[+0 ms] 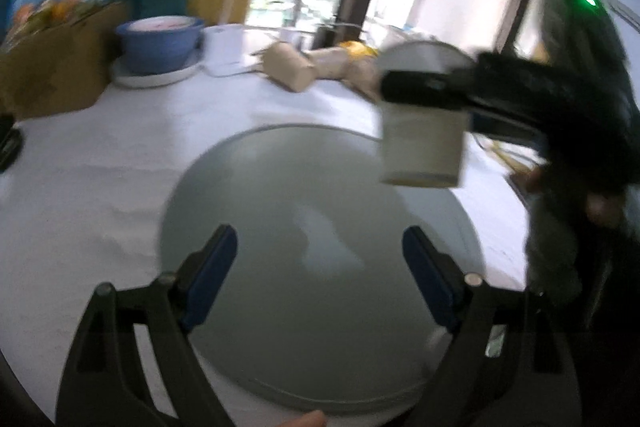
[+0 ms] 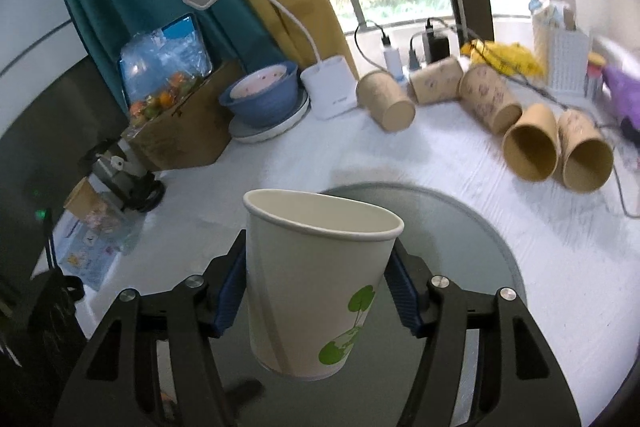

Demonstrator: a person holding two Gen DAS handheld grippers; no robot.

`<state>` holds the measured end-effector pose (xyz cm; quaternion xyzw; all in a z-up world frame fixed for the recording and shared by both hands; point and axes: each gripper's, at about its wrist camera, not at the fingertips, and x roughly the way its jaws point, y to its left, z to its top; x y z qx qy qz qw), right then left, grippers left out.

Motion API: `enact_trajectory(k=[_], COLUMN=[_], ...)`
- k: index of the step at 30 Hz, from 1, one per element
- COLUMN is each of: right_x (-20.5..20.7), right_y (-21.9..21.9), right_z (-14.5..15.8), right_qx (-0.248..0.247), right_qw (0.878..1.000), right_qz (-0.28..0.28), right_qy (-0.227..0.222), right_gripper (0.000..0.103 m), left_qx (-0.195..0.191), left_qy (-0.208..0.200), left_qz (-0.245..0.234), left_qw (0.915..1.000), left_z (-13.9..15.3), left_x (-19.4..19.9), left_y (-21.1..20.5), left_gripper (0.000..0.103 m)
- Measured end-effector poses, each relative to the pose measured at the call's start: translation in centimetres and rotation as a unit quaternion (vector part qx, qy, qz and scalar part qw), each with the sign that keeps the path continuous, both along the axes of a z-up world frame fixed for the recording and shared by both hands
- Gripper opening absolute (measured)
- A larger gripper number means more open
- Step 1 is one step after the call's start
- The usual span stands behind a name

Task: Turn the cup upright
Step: 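Lower the white cup upright onto the turntable with the right tool and open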

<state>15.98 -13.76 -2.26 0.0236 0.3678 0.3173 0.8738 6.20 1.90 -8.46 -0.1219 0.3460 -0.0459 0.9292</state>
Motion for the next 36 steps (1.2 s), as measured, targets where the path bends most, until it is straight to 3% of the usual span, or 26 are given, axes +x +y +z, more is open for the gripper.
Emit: enact_trajectory(k=[8, 19, 36], right_x=[-1.8, -3.7, -3.4], right_y=[0.9, 2.7, 2.7], right_z=[-0.8, -3.4, -5.5], right_qx=[-0.055, -0.123, -0.166], right_qw=[0.993, 0.978, 0.974], right_qz=[-0.020, -0.009, 0.000], right_qy=[-0.103, -0.166, -0.152], right_gripper=[0.066, 0.066, 0.069], left_qx=[-0.006, -0.033, -0.039], left_qy=[-0.018, -0.031, -0.032], left_qz=[0.062, 0.096, 0.097], left_qw=[0.9979, 0.9944, 0.9940], left_z=[0.4, 0.7, 0.4], left_x=[1.4, 2.1, 2.2], left_y=[3.5, 5.5, 5.7], left_gripper=[0.086, 0.086, 0.086])
